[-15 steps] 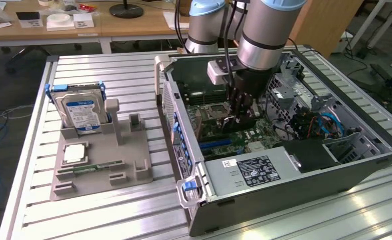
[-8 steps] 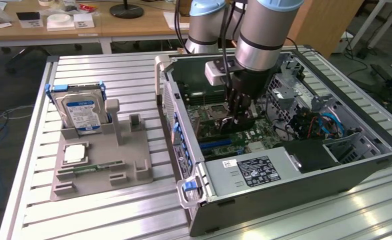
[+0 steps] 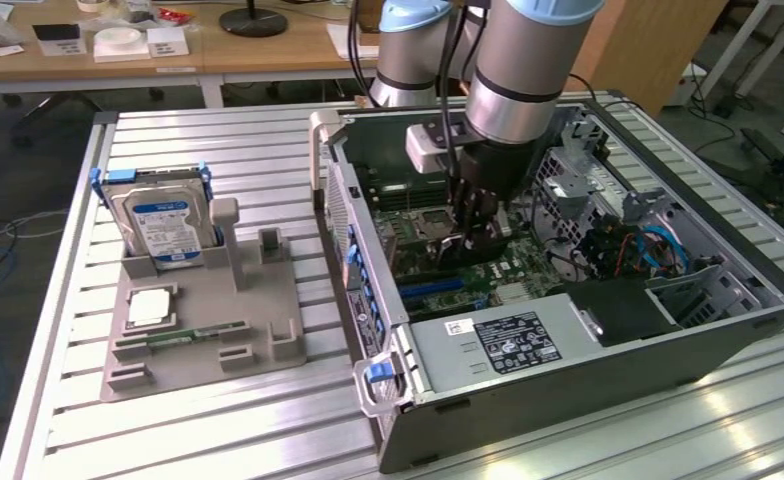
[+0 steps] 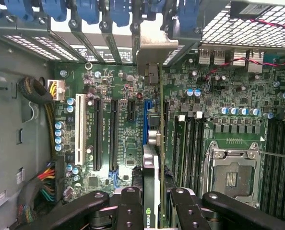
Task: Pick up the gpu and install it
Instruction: 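Insert the gpu into the slot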
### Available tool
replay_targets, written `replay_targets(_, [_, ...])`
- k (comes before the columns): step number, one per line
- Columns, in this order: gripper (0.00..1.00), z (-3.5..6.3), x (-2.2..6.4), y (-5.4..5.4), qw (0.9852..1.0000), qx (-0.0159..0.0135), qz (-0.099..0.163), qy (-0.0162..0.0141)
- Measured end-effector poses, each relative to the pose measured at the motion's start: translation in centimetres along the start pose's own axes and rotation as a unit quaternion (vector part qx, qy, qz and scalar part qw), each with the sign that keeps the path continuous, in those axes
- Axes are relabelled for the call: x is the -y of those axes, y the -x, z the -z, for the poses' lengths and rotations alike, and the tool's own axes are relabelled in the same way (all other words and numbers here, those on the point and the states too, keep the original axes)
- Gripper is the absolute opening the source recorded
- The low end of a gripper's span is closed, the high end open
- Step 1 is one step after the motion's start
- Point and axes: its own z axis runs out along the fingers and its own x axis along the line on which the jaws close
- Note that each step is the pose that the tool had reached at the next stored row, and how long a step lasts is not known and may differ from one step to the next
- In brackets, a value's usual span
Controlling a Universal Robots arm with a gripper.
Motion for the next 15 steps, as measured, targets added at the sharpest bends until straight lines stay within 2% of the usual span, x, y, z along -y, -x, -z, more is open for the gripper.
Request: replay_targets(15, [0.27,-0.54,-0.33,-0.02,1.0,0.0,0.0,0.0])
